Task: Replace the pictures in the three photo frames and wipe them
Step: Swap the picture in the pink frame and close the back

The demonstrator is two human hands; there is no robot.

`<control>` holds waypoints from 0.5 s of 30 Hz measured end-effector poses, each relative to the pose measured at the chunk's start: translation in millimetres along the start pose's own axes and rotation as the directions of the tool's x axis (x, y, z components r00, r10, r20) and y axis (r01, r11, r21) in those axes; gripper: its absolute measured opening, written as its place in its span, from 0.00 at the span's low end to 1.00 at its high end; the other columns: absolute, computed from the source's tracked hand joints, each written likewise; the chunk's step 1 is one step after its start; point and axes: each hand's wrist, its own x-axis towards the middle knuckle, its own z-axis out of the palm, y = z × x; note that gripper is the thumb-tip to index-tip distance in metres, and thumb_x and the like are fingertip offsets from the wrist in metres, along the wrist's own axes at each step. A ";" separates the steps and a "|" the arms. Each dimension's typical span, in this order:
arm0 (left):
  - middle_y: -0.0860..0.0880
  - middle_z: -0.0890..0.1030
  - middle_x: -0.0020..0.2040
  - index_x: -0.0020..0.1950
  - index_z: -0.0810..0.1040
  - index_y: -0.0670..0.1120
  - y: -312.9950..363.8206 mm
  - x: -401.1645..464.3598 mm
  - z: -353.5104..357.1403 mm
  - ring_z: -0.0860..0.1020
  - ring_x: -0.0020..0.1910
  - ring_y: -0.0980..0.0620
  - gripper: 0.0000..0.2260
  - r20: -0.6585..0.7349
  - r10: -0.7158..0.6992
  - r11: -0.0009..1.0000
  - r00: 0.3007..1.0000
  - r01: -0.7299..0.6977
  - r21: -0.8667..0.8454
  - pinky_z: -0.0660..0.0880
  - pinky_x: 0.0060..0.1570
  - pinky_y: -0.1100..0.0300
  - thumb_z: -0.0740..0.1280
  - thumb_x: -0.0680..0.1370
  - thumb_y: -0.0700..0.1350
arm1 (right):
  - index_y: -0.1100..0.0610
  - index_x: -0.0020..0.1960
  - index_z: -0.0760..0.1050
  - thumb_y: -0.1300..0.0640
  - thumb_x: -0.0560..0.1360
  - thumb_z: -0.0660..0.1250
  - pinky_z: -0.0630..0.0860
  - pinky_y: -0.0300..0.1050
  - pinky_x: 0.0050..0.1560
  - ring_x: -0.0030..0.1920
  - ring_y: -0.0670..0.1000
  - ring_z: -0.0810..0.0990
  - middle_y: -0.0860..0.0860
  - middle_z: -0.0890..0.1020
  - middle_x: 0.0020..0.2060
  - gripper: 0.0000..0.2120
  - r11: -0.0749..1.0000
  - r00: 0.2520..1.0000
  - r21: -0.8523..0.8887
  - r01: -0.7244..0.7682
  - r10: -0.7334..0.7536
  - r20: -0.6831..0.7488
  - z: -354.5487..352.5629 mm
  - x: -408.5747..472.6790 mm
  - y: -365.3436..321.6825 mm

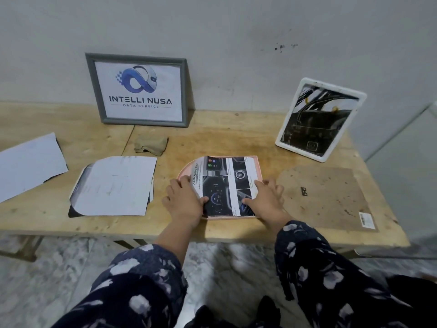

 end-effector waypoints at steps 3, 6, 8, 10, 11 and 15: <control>0.46 0.67 0.64 0.66 0.67 0.49 0.1 1.9 -0.3 0.64 0.63 0.45 0.28 -0.037 0.054 0.998 0.998 -0.055 -0.017 0.64 0.59 0.49 0.73 0.71 0.54 | 0.50 0.66 0.70 0.46 0.71 0.71 0.64 0.52 0.63 0.64 0.56 0.61 0.50 0.63 0.66 0.26 1.000 1.000 0.017 -0.020 0.020 -0.017 2.7 -1.1 -2.9; 0.50 0.75 0.60 0.62 0.71 0.53 -1.5 0.7 1.6 0.70 0.58 0.47 0.16 -0.029 0.110 0.989 0.993 -0.113 -0.099 0.60 0.52 0.52 0.68 0.76 0.47 | 0.49 0.70 0.65 0.48 0.70 0.73 0.64 0.52 0.64 0.64 0.55 0.61 0.50 0.64 0.67 0.32 0.998 0.999 0.050 -0.029 0.030 -0.025 2.9 -0.7 -3.0; 0.52 0.81 0.52 0.59 0.72 0.54 -5.2 -0.8 4.2 0.75 0.50 0.46 0.11 -0.015 0.136 0.961 0.991 -0.136 -0.243 0.57 0.48 0.55 0.65 0.78 0.43 | 0.47 0.72 0.59 0.50 0.67 0.75 0.65 0.54 0.64 0.63 0.56 0.62 0.49 0.65 0.65 0.38 0.992 0.999 0.116 -0.039 0.042 -0.021 2.2 2.2 -4.1; 0.51 0.82 0.53 0.61 0.73 0.52 -9.7 -0.4 5.5 0.78 0.50 0.45 0.12 0.019 0.153 0.915 0.988 -0.134 -0.381 0.67 0.53 0.55 0.65 0.78 0.43 | 0.47 0.73 0.58 0.51 0.66 0.76 0.65 0.54 0.65 0.64 0.56 0.62 0.49 0.64 0.66 0.42 0.988 0.996 0.127 -0.085 0.083 0.018 -1.2 6.1 -6.0; 0.50 0.82 0.55 0.63 0.73 0.50 -10.8 -0.4 3.2 0.79 0.51 0.45 0.14 0.056 0.149 0.888 0.987 -0.109 -0.447 0.74 0.52 0.51 0.66 0.78 0.44 | 0.48 0.72 0.59 0.50 0.65 0.77 0.65 0.54 0.65 0.64 0.57 0.61 0.50 0.64 0.67 0.41 0.987 0.994 0.119 -0.109 0.105 0.038 -2.8 8.3 -6.5; 0.47 0.79 0.59 0.62 0.71 0.49 -11.5 3.3 -10.9 0.79 0.52 0.48 0.15 0.129 0.089 0.772 0.988 0.014 -0.636 0.79 0.44 0.58 0.69 0.77 0.42 | 0.48 0.68 0.67 0.47 0.69 0.73 0.66 0.55 0.66 0.65 0.55 0.63 0.49 0.67 0.65 0.29 0.970 0.992 0.211 -0.117 0.123 -0.018 -16.2 18.5 -8.9</control>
